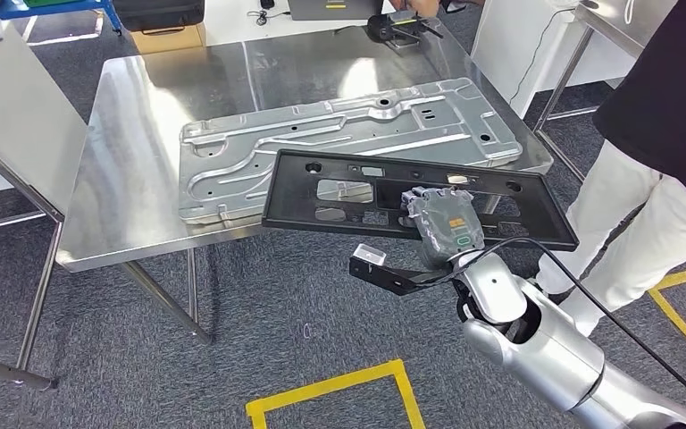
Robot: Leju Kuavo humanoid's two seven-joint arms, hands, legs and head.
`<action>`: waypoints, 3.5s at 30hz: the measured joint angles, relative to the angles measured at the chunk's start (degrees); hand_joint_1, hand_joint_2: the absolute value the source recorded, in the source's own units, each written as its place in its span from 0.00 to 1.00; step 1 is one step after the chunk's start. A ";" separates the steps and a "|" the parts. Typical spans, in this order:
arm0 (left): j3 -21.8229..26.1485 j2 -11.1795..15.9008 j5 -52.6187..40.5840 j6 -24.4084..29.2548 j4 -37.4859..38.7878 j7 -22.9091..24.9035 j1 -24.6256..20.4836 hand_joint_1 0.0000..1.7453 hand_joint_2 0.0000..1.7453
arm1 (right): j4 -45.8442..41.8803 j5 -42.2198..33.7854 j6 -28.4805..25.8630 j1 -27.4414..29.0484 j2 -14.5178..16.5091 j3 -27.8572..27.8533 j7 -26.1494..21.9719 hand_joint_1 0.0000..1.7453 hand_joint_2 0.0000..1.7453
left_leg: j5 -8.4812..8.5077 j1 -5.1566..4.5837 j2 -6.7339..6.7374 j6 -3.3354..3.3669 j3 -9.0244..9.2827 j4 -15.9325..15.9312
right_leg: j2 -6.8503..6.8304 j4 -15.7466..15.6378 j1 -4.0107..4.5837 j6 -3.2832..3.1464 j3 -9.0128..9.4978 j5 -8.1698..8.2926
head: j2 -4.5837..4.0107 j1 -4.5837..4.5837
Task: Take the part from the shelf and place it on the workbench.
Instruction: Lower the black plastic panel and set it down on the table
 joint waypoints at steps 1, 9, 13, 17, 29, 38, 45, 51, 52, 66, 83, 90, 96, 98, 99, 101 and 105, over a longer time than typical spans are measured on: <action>-0.01 -0.02 -0.02 0.01 0.00 -0.02 0.02 0.00 1.00 | -0.04 0.00 0.00 0.03 -0.04 -0.03 0.01 1.00 1.00 | 0.14 0.16 -0.02 0.17 0.35 -0.46 | 0.09 0.08 -0.03 0.18 0.11 -0.12 | 0.01 0.00; -0.02 -0.23 -0.07 0.02 0.00 -0.08 0.09 0.00 1.00 | -0.18 -0.01 0.01 0.65 -0.35 -0.10 0.03 1.00 1.00 | -0.18 1.86 -0.56 -0.01 2.24 -1.48 | 1.05 13.37 -1.17 1.96 -7.80 -3.49 | 0.01 0.22; -0.02 -0.01 -0.07 0.02 0.03 -0.08 0.01 0.00 1.00 | -0.22 -0.01 0.03 0.69 -0.37 -0.08 0.05 1.00 1.00 | -1.54 2.11 -1.12 -2.18 2.25 -0.15 | 1.81 1.57 -2.03 2.55 -2.50 1.73 | 0.00 0.31; -0.02 0.03 -0.06 0.02 0.03 -0.08 0.07 0.00 1.00 | -0.31 -0.02 0.07 0.80 -0.38 -0.09 0.09 1.00 1.00 | -2.35 2.37 -0.85 -2.87 1.80 0.87 | 1.89 1.82 -1.68 0.33 -2.68 1.21 | 0.01 0.28; -0.02 0.11 0.03 0.00 0.03 -0.15 0.06 0.00 1.00 | -0.38 -0.02 0.14 0.60 -0.43 -0.12 0.11 1.00 1.00 | -0.22 -0.33 0.08 1.26 -0.61 1.49 | 1.75 1.58 0.46 -1.29 -0.23 -0.99 | 0.00 0.22; -0.02 -0.25 0.34 -0.02 0.03 -0.26 0.44 0.00 1.00 | -0.51 -0.02 0.55 0.55 -0.95 -0.26 0.09 1.00 1.00 | -0.81 0.74 -0.25 0.98 3.10 -1.60 | 1.71 17.34 -0.17 1.10 -9.60 -5.89 | 0.01 0.42; -0.02 -0.27 -0.09 -0.33 0.05 -0.15 0.32 0.00 1.00 | -0.26 -0.54 2.93 -0.20 -1.75 -0.22 -0.37 1.00 1.00 | -3.41 0.91 -0.77 -1.29 3.85 -0.25 | 2.19 1.43 -1.12 0.84 -3.94 2.72 | 0.01 0.38; -0.05 -0.26 -0.89 -0.59 0.05 -0.06 0.04 0.00 1.00 | 1.19 -0.79 4.77 -2.62 -1.92 0.01 -2.06 1.00 1.00 | -9.07 1.33 -0.37 -2.43 -2.89 12.89 | 2.04 1.39 -0.93 -1.25 -3.55 2.06 | 0.01 0.21; -0.06 -0.26 -0.99 -0.64 0.05 -0.05 -0.03 0.00 1.00 | 1.69 -0.94 5.02 -3.04 -1.92 0.14 -2.36 1.00 1.00 | -10.00 1.33 -0.36 -2.46 -5.13 16.53 | 2.03 1.40 -0.81 -1.39 -3.41 1.89 | 0.01 0.20; -0.22 -0.07 -1.52 -1.55 0.05 0.72 -0.43 0.00 1.00 | 9.82 -2.21 5.97 -8.59 -2.18 0.83 -4.04 1.00 1.00 | -0.29 0.62 -0.36 0.81 2.67 -1.95 | 1.74 10.97 -0.43 0.56 -5.66 -4.51 | 0.01 0.37; -0.23 0.16 -1.19 -1.29 0.07 0.70 -0.26 0.00 1.00 | 13.64 -1.07 5.73 -8.85 -2.65 2.02 -4.03 1.00 1.00 | -10.49 1.44 -0.27 -2.35 -5.37 17.75 | 1.80 2.07 -1.11 -1.24 -3.90 1.57 | 0.01 0.22; -0.24 0.50 -0.99 -1.16 0.14 0.68 0.17 0.00 1.00 | 13.67 -0.40 6.04 -8.47 -2.55 2.36 -3.48 1.00 1.00 | -0.05 -0.37 -0.16 1.23 -0.52 1.36 | 2.09 1.69 -0.29 -0.97 -1.35 -0.27 | 0.01 0.32; -0.24 0.38 -0.31 -0.60 0.14 0.02 0.33 0.00 1.00 | 11.57 4.54 6.00 -7.71 0.73 4.86 -5.58 1.00 1.00 | -0.32 0.27 0.05 0.98 2.45 -1.70 | 1.85 8.94 -0.15 0.21 -4.44 -4.01 | 0.00 0.48; -0.24 0.26 0.04 -0.40 0.14 -0.13 0.39 0.00 1.00 | 10.56 6.01 6.16 -6.82 2.96 6.84 -6.93 1.00 1.00 | -0.83 0.35 0.07 1.04 3.05 -1.67 | 1.83 16.03 -0.25 0.44 -8.66 -6.04 | 0.00 0.51; -0.24 0.19 0.18 -0.31 0.14 -0.15 0.49 0.00 1.00 | 10.02 6.61 6.27 -6.17 4.17 7.96 -7.65 1.00 1.00 | -1.14 0.44 0.00 0.93 3.34 -1.64 | 1.80 17.32 -0.35 0.59 -9.86 -5.66 | 0.00 0.52; -0.24 0.10 0.37 -0.20 0.14 -0.20 0.69 0.00 1.00 | 8.97 7.41 6.50 -5.14 6.71 10.27 -9.11 1.00 1.00 | -1.88 0.78 -0.28 0.37 3.96 -1.35 | 1.72 13.06 -0.67 0.93 -8.87 -1.80 | 0.00 0.52; -0.22 0.15 0.71 -0.07 0.15 -0.23 0.74 0.00 1.00 | 7.33 8.07 7.00 -4.57 11.23 14.58 -11.86 1.00 1.00 | -3.84 0.63 -0.70 -1.19 3.87 0.26 | 1.87 2.60 -1.14 0.78 -4.67 2.33 | 0.01 0.43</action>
